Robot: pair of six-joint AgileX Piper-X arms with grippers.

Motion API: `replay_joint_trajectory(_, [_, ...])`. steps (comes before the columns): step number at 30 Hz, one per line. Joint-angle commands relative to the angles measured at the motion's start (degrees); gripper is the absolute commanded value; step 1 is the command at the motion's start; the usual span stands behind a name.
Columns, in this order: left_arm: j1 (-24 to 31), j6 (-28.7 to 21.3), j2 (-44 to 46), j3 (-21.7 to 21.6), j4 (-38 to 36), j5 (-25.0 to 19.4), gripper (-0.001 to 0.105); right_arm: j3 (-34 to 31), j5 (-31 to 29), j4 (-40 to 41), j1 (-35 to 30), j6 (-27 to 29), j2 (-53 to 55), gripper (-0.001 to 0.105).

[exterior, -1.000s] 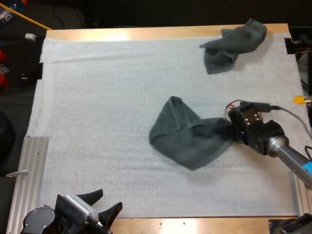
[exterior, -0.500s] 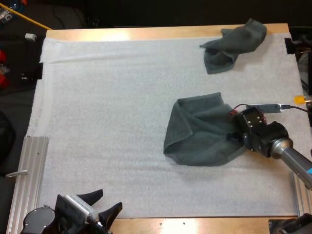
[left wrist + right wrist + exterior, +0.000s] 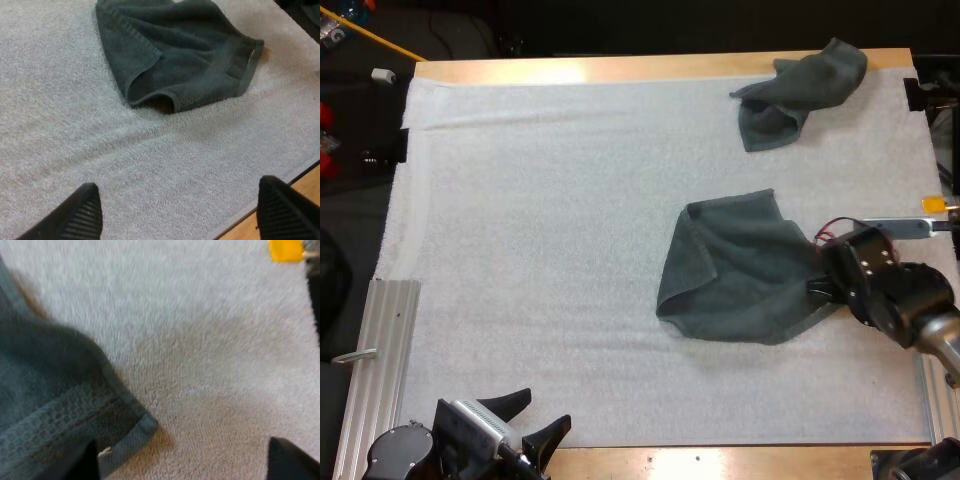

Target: Pick towel from pile, fold and stack

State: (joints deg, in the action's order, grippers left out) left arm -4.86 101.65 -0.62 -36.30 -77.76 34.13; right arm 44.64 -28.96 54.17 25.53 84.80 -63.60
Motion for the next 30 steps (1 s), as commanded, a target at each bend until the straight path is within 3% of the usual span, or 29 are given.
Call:
replay_joint_trajectory(1, [-0.33,-0.14,-0.12,-0.25,0.05,0.46,0.063,0.54,-0.37,1.12,-0.03,0.28,1.8,0.063])
replay_joint_trajectory(9, [-0.33,-0.75,-1.52,-0.25,5.8,0.65,0.063,0.54,6.82,3.06,-0.03,0.28,8.34,0.063])
replay_joint_trajectory(18, [-2.19,-1.03,-12.93,-0.42,9.81,2.16,0.063,-2.7,12.47,0.31,-0.74,0.27,8.85,0.063])
replay_joint_trajectory(23, [-6.77,-1.03,-15.81,-1.65,9.04,2.16,0.063,-6.76,21.41,-3.44,-7.32,-0.01,6.08,0.063])
replay_joint_trajectory(30, [-8.13,-1.03,-16.11,-1.81,8.04,2.16,0.063,-8.86,27.78,-8.82,-14.74,-1.04,1.02,0.063])
